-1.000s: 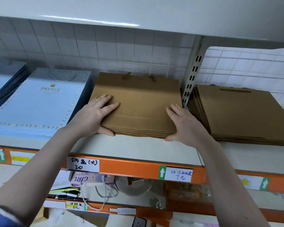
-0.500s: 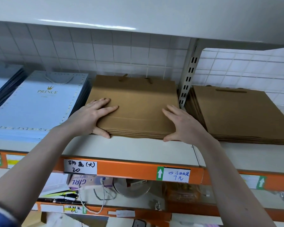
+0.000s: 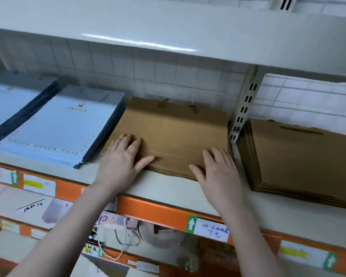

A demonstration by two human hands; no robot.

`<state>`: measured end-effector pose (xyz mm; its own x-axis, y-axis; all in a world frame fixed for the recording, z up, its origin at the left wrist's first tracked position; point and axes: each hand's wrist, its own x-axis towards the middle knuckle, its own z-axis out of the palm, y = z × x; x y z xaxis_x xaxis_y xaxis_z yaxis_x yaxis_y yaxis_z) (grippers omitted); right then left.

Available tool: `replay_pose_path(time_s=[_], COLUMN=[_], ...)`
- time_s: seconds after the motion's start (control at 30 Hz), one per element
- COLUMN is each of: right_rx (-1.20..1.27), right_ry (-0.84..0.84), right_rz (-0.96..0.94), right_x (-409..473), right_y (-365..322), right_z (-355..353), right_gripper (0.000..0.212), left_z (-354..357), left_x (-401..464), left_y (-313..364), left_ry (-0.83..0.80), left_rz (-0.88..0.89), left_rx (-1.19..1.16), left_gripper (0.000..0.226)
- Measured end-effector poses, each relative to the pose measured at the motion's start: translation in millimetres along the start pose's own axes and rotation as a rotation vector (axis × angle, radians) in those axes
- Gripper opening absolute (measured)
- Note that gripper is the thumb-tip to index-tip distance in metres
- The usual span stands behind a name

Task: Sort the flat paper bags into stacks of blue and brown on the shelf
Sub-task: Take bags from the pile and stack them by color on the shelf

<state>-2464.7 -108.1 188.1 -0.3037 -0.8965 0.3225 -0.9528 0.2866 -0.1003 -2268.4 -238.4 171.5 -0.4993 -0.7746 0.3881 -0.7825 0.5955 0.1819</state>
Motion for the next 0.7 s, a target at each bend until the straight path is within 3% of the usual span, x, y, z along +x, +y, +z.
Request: replay_pose_path(time_s=[0.13, 0.23, 0.43, 0.6, 0.7], right_rx=[0.044, 0.079, 0.144, 0.200, 0.222], right_ry=[0.157, 0.175, 0.175, 0.130, 0.144], right_rz=[0.053, 0.033, -0.083, -0.180, -0.226], right_x=[5, 9, 14, 17, 15], right_y=[-16, -36, -109, -201, -270], right_z=[18, 28, 42, 52, 63], right_gripper=[0.053, 0.053, 0.051, 0.053, 0.055], left_z=[3, -2, -30, -59, -84], left_x=[-22, -40, -80, -121, -153], left_y=[8, 1, -57, -134, -193], left_ry=[0.101, 0.145, 0.273, 0.319, 0.327], left_rz=[-0.203, -0.322, -0.486, -0.562, -0.608], left_rx=[0.059, 0.080, 0.134, 0.156, 0.174], left_gripper=[0.074, 0.061, 0.058, 0.066, 0.057])
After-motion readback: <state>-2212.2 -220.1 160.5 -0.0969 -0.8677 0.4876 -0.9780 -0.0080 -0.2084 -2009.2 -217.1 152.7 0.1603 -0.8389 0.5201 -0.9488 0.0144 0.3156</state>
